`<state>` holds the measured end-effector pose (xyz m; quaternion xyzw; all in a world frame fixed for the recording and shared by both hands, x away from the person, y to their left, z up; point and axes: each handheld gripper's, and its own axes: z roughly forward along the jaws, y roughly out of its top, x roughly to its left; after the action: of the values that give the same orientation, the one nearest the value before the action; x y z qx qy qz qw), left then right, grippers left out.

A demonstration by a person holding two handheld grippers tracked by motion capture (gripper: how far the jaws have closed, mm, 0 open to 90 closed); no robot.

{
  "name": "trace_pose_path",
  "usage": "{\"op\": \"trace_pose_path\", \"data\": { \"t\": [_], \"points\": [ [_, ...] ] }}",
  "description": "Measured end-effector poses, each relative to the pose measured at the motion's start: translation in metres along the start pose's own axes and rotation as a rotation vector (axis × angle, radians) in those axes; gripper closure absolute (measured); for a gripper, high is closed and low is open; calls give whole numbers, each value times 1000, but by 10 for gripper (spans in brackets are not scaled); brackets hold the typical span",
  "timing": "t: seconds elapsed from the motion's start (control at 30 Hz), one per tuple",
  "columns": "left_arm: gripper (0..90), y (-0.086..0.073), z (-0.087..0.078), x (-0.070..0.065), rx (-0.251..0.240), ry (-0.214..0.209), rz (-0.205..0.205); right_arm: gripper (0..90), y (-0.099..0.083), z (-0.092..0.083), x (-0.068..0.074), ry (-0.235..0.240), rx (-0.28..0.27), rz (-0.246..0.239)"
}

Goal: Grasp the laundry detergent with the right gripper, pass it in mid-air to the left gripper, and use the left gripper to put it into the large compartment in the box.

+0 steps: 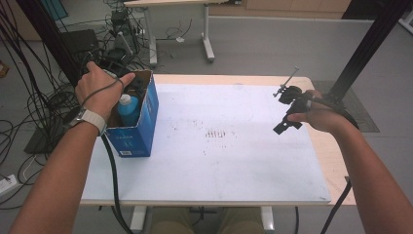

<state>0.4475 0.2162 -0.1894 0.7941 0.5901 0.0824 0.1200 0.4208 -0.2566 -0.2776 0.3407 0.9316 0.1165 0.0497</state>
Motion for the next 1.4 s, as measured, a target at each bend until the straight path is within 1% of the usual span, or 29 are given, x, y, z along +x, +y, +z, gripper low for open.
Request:
{"op": "trace_pose_path", "data": {
  "t": [0.03,0.07,0.1,0.13,0.17,0.3,0.37,0.43,0.53,0.6,0.63,0.7,0.73,0.87,0.97,1.07,1.13,1.27,1.4],
  "points": [
    [84,1,-4,-2,2,-6,17,90,0,-1,0,-2,1,1],
    [77,3,-7,-5,9,-27,34,90,0,-1,0,-3,-2,0],
    [83,3,-11,-8,1,-37,52,87,0,-1,0,-3,-4,-5],
    [90,4,-15,-12,-16,-31,73,86,0,-2,0,-4,-4,-3],
    [92,5,-20,-15,-23,-23,95,85,0,-2,1,-4,-4,-1],
    [91,8,-33,-29,-44,-32,164,81,-1,-2,2,-1,-4,-2],
    [91,10,-40,-38,-57,-38,216,81,-1,-2,3,-1,-6,-5],
    [91,11,-45,-45,-54,-58,259,81,-1,-2,4,3,-6,-9],
    [87,14,-50,-58,-47,-76,321,81,-1,-3,5,4,-9,-16],
    [83,15,-52,-64,-47,-81,354,79,-1,-5,6,5,-12,-11],
    [82,16,-52,-67,-45,-87,366,78,-1,-5,6,4,-14,-16],
    [82,18,-52,-74,-23,-107,422,78,-1,-7,7,8,-16,-18],
    [83,19,-52,-76,-20,-118,441,78,0,-7,8,9,-15,-22],
    [70,21,-50,-82,-12,-140,488,76,0,-9,10,9,-19,-32],
    [49,21,-46,-87,-10,-153,541,76,0,-11,11,9,-17,-30],
    [50,21,-41,-93,1,-177,581,76,-1,-12,11,8,-15,-29],
    [50,21,-39,-96,-1,-189,609,76,-1,-13,11,7,-17,-28],
    [53,20,-34,-108,-4,-210,683,76,-2,-13,12,6,-20,-27],
    [53,18,-27,-122,4,-237,754,76,-3,-10,13,13,-22,-27]
  ]
}}
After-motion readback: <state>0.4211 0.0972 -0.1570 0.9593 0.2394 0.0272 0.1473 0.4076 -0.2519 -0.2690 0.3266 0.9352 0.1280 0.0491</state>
